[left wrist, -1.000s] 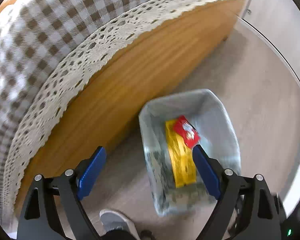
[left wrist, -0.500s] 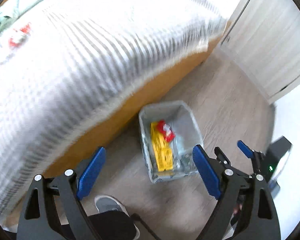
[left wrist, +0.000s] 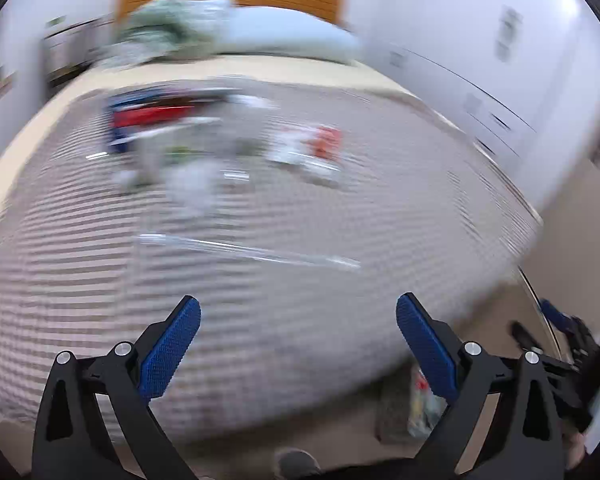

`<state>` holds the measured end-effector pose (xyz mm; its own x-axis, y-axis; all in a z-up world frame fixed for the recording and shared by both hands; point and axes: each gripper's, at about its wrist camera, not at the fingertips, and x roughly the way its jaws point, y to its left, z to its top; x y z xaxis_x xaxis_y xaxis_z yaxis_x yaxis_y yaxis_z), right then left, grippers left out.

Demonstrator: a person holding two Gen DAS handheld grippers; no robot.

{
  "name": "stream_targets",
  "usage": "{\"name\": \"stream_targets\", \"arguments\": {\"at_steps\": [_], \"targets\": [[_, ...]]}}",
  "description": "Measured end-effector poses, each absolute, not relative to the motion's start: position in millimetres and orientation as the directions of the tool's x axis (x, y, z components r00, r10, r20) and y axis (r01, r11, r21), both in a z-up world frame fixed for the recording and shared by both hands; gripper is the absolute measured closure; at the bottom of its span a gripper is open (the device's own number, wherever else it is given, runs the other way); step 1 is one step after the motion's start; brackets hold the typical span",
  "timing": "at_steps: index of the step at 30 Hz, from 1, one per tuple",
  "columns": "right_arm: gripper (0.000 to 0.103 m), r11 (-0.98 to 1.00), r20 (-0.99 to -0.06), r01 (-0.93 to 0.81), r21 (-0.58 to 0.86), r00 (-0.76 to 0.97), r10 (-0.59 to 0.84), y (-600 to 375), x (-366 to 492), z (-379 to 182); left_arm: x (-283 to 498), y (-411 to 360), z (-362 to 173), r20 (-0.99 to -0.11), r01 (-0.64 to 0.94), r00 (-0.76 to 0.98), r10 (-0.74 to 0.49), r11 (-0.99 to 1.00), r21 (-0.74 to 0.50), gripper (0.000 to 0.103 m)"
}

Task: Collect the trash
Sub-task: 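Grasp the white-green paper packet with the right gripper while the left grasps a red strip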

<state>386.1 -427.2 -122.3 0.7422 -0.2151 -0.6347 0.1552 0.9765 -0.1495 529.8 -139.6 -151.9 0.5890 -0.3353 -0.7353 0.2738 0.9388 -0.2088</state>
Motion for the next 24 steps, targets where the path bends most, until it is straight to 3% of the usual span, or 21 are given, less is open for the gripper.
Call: {"name": "stream_targets", "arguments": {"at_steps": [4, 7, 10, 12, 15, 19, 23, 24], "targets": [[0.028, 0.980, -0.632, 0.084, -0.178, 0.754, -0.180, -378, 433, -111, 574, -61, -158, -0.715, 0.135, 0.638, -0.286, 0.956, -0.261, 0.008], [0.028, 0.985, -0.628, 0.068, -0.156, 0.763, -0.152, -351, 463, -107, 609, -16, -165, -0.676, 0.051, 0.631, -0.380, 0.890, -0.453, 0.009], [0.028, 0.994, -0.628, 0.037, -0.105, 0.772, -0.095, -326, 484, -106, 653, 21, -172, -0.574, -0.026, 0.637, -0.515, 0.729, -0.684, 0.026], [0.028, 0.995, -0.634, 0.008, -0.101, 0.770, -0.070, -311, 496, -107, 690, 33, -175, -0.501, -0.029, 0.650, -0.571, 0.641, -0.767, 0.041], [0.028, 0.991, -0.641, -0.025, -0.133, 0.764, -0.067, -294, 510, -107, 728, 33, -182, -0.455, -0.054, 0.649, -0.610, 0.559, -0.827, 0.042], [0.028, 0.979, -0.632, -0.050, -0.198, 0.770, -0.088, -285, 532, -95, 759, 25, -194, -0.517, -0.108, 0.625, -0.584, 0.592, -0.799, 0.043], [0.028, 0.964, -0.603, -0.083, -0.253, 0.793, -0.091, -278, 562, -72, 786, 23, -207, -0.527, -0.136, 0.597, -0.604, 0.572, -0.809, 0.053], [0.028, 0.957, -0.597, -0.099, -0.271, 0.797, -0.087, -274, 574, -66, 792, 22, -209, -0.521, -0.135, 0.596, -0.611, 0.564, -0.815, 0.060]]}}
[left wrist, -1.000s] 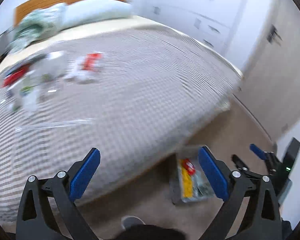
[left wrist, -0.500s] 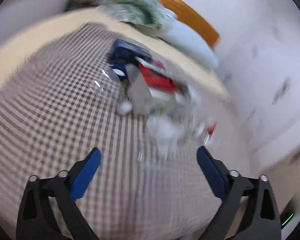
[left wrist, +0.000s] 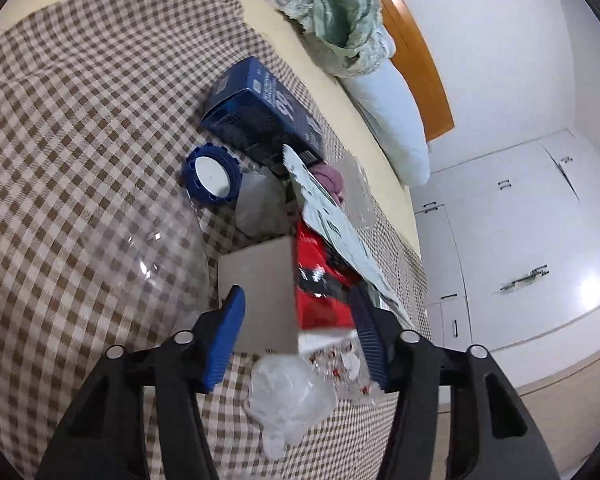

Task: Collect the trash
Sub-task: 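Grasp the white-green paper packet with the right gripper while the left grasps a red strip, then drop the paper packet and red strip into the wastebasket with both grippers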

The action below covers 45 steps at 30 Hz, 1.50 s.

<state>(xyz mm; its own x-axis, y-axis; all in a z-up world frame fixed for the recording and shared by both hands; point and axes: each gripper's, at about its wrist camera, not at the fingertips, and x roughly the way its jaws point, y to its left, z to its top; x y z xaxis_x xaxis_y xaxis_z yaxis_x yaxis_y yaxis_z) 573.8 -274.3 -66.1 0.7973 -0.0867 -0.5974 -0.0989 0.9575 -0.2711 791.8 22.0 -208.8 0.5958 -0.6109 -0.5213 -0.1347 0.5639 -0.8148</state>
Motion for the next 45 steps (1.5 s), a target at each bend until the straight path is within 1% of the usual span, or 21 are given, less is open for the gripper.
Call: {"name": "stream_targets", "arguments": {"at_steps": [1, 2, 3, 4, 6, 8, 11, 12, 14, 18, 21, 22, 23, 24, 25, 28, 30, 35, 39, 42, 45], "targets": [[0.028, 0.949, -0.596, -0.129, -0.288, 0.800, -0.072, -269, 587, -60, 797, 22, -210, -0.505, -0.122, 0.588, -0.632, 0.548, -0.828, 0.064], [0.028, 0.939, -0.595, -0.154, -0.306, 0.802, -0.063, -266, 598, -55, 799, 23, -212, -0.493, -0.113, 0.583, -0.646, 0.537, -0.836, 0.071], [0.028, 0.922, -0.589, -0.183, -0.341, 0.806, -0.058, -258, 612, -51, 804, 23, -213, -0.478, -0.104, 0.579, -0.661, 0.522, -0.847, 0.077], [0.028, 0.899, -0.584, -0.214, -0.383, 0.810, -0.056, -250, 626, -48, 808, 23, -213, -0.461, -0.089, 0.573, -0.677, 0.508, -0.857, 0.081], [0.028, 0.852, -0.601, -0.282, -0.440, 0.798, -0.046, -234, 655, -47, 815, 25, -212, -0.451, -0.059, 0.564, -0.692, 0.511, -0.858, 0.098], [0.028, 0.805, -0.641, -0.360, -0.471, 0.767, -0.033, -217, 684, -53, 818, 28, -210, -0.468, -0.056, 0.556, -0.687, 0.531, -0.846, 0.103], [0.028, 0.697, -0.694, -0.478, -0.535, 0.719, -0.041, -186, 714, -71, 822, 36, -207, -0.542, -0.073, 0.500, -0.676, 0.590, -0.804, 0.103], [0.028, 0.654, -0.714, -0.516, -0.553, 0.698, -0.053, -176, 723, -80, 820, 41, -200, -0.587, -0.064, 0.502, -0.636, 0.649, -0.758, 0.103], [0.028, 0.586, -0.713, -0.544, -0.600, 0.696, -0.085, -160, 736, -93, 812, 56, -195, -0.615, -0.058, 0.537, -0.577, 0.702, -0.710, 0.103], [0.028, 0.496, -0.739, -0.604, -0.624, 0.662, -0.123, -145, 758, -115, 806, 103, -170, -0.583, -0.081, 0.653, -0.484, 0.720, -0.689, 0.103], [0.029, 0.512, -0.748, -0.606, -0.609, 0.654, -0.116, -147, 771, -117, 800, 126, -157, -0.554, -0.089, 0.701, -0.450, 0.715, -0.694, 0.103], [0.033, 0.535, -0.764, -0.612, -0.583, 0.636, -0.106, -149, 775, -116, 800, 131, -156, -0.550, -0.090, 0.706, -0.447, 0.713, -0.695, 0.103], [0.052, 0.553, -0.783, -0.622, -0.555, 0.615, -0.094, -150, 779, -116, 800, 132, -155, -0.552, -0.096, 0.708, -0.440, 0.714, -0.693, 0.103], [0.082, 0.573, -0.805, -0.630, -0.524, 0.587, -0.090, -150, 781, -118, 802, 134, -156, -0.559, -0.106, 0.706, -0.435, 0.715, -0.691, 0.103], [0.091, 0.594, -0.820, -0.626, -0.506, 0.562, -0.107, -151, 784, -122, 801, 133, -157, -0.566, -0.109, 0.700, -0.436, 0.718, -0.688, 0.103], [0.096, 0.613, -0.796, -0.592, -0.524, 0.595, -0.106, -147, 779, -116, 803, 130, -155, -0.585, -0.109, 0.697, -0.414, 0.746, -0.657, 0.103], [0.100, 0.658, -0.767, -0.546, -0.519, 0.637, -0.076, -148, 771, -96, 797, 128, -148, -0.578, -0.095, 0.711, -0.400, 0.761, -0.642, 0.103], [0.102, 0.749, -0.709, -0.443, -0.493, 0.703, -0.051, -167, 744, -44, 778, 121, -134, -0.556, -0.062, 0.730, -0.397, 0.773, -0.632, 0.103], [0.102, 0.823, -0.700, -0.363, -0.437, 0.711, -0.058, -206, 708, -14, 762, 103, -121, -0.547, -0.019, 0.731, -0.407, 0.790, -0.613, 0.103], [0.102, 0.889, -0.696, -0.269, -0.370, 0.714, -0.074, -251, 676, 1, 748, 81, -108, -0.533, 0.035, 0.725, -0.435, 0.797, -0.602, 0.103], [0.102, 0.947, -0.702, -0.167, -0.273, 0.708, -0.077, -304, 630, 8, 728, 51, -91, -0.519, 0.113, 0.712, -0.473, 0.806, -0.580, 0.103]]}}
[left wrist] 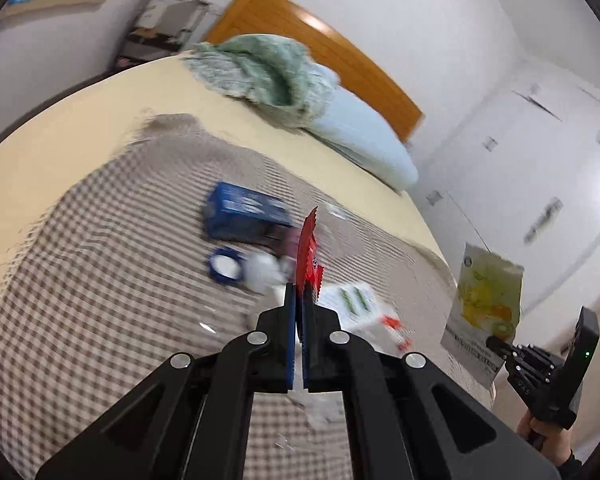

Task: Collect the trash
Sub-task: 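Drop the paper packet and red strip into the wastebasket with both grippers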

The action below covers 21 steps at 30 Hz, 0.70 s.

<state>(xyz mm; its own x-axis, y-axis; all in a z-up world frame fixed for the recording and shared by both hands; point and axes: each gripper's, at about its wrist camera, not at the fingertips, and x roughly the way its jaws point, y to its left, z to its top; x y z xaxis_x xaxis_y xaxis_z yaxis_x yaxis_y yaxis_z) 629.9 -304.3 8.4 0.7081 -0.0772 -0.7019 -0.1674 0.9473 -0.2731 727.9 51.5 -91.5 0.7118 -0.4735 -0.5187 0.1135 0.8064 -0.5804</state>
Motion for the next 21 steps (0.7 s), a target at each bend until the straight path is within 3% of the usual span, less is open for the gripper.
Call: {"name": "stream_targets", "arguments": {"at_steps": [4, 8, 11, 15, 21], "targets": [[0.102, 0.980, -0.709, -0.028, -0.197, 0.695, -0.123, -380, 537, 2, 697, -1, -67, -0.489, 0.245, 0.673, -0.554, 0.792, -0.559, 0.103], [0.102, 0.987, -0.757, 0.111, -0.118, 0.634, -0.162, -454, 435, -33, 654, -73, -54, -0.497, 0.412, 0.618, -0.609, 0.789, -0.456, 0.103], [0.102, 0.967, -0.818, 0.242, -0.072, 0.541, -0.197, -506, 351, -91, 620, -133, -61, -0.521, 0.531, 0.498, -0.693, 0.719, -0.448, 0.103], [0.102, 0.926, -0.908, 0.377, -0.009, 0.385, -0.165, -553, 290, -189, 572, -212, -81, -0.586, 0.650, 0.377, -0.718, 0.655, -0.384, 0.103], [0.102, 0.879, -0.976, 0.472, 0.068, 0.215, -0.040, -594, 283, -343, 504, -308, -147, -0.739, 0.753, 0.238, -0.631, 0.600, -0.269, 0.103]]}}
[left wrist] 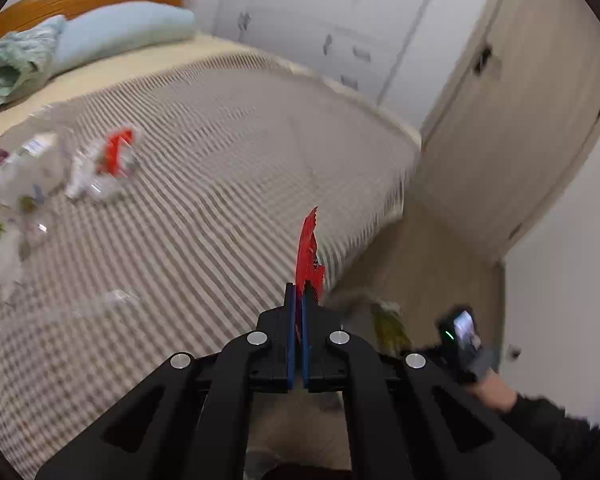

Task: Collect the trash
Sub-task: 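Drop the paper packet and red strip into the wastebasket with both grippers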

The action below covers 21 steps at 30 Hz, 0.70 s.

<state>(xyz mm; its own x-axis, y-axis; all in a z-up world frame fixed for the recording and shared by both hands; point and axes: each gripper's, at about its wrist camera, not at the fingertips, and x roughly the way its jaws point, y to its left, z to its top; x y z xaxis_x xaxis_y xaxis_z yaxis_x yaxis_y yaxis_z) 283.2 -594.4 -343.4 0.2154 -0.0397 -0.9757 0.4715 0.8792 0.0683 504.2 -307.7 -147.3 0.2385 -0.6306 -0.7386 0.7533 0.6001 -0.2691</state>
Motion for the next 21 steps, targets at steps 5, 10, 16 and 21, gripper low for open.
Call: {"name": "stream_targets", "arguments": {"at_steps": [5, 10, 16, 21], "targets": [[0.100, 0.824, -0.933, 0.462, 0.327, 0.295, 0.205, -620, 321, -432, 498, -328, -180, -0.798, 0.727, 0.204, -0.567, 0.634, -0.265, 0.103], [0.040, 0.748, -0.955, 0.595, 0.295, 0.191, 0.225, -665, 332, -507, 503, -349, -200, -0.836, 0.702, 0.195, -0.514, 0.668, -0.246, 0.103], [0.040, 0.817, -0.955, 0.532, 0.222, 0.288, 0.072, -655, 321, -455, 494, -397, -216, -0.863, 0.741, 0.153, -0.482, 0.633, -0.222, 0.103], [0.040, 0.829, -0.921, 0.527, 0.188, 0.388, -0.037, -650, 288, -393, 471, -461, -252, -0.913, 0.786, 0.030, -0.407, 0.574, -0.230, 0.103]]}}
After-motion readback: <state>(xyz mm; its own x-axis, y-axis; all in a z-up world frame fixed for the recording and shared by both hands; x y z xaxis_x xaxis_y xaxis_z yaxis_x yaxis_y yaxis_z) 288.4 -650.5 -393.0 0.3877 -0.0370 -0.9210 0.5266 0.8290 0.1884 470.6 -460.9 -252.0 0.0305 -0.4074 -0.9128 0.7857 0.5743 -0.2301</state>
